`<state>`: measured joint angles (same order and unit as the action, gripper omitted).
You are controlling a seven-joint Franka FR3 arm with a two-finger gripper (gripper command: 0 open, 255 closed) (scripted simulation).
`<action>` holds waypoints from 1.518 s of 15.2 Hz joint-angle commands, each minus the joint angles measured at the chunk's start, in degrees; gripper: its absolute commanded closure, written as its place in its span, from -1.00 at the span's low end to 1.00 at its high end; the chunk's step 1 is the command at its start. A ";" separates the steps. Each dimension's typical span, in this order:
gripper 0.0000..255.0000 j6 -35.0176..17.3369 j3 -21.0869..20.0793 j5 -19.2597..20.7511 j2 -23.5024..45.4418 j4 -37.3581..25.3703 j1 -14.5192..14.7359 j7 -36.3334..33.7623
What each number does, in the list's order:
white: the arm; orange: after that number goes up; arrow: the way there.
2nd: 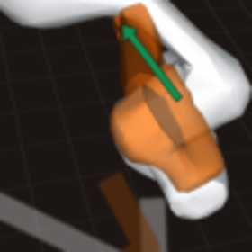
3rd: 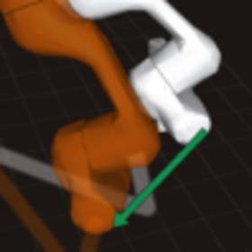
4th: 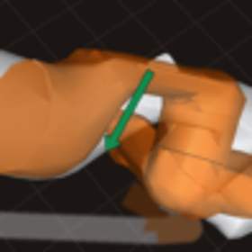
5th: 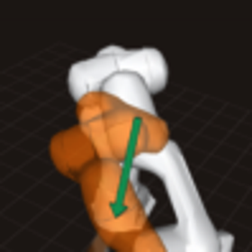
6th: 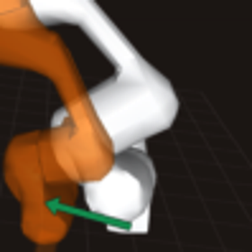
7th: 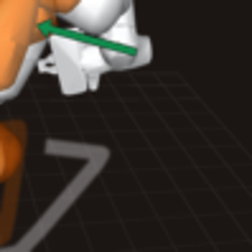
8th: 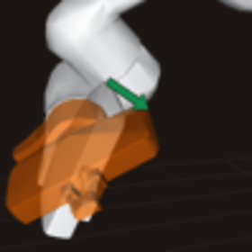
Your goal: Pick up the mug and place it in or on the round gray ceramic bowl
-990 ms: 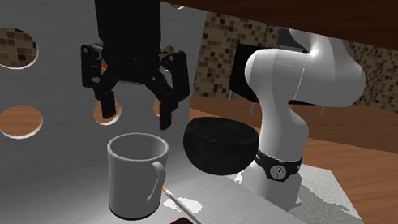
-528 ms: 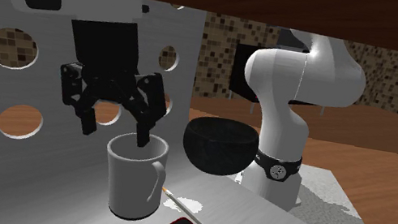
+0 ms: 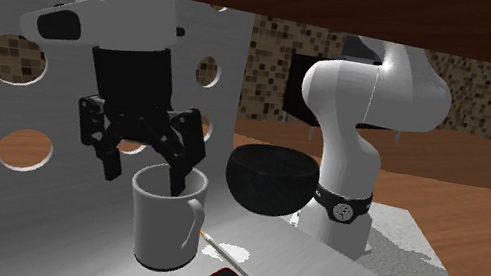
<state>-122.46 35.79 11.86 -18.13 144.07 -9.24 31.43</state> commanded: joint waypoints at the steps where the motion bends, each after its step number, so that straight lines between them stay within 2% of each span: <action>1: -1.00 -0.03 0.39 0.17 0.20 0.29 -0.40 -0.01; 2: -1.00 -0.03 0.37 0.15 0.21 0.29 -0.43 0.00; 3: 1.00 -0.22 0.51 0.13 0.37 0.31 -0.45 0.17; 12: 1.00 -0.03 0.36 0.16 0.21 0.29 -0.44 0.00; 23: 1.00 9.69 -2.11 0.98 -4.81 -4.70 -1.07 -1.37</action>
<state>-113.78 33.99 12.81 -22.45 139.88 -10.28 30.25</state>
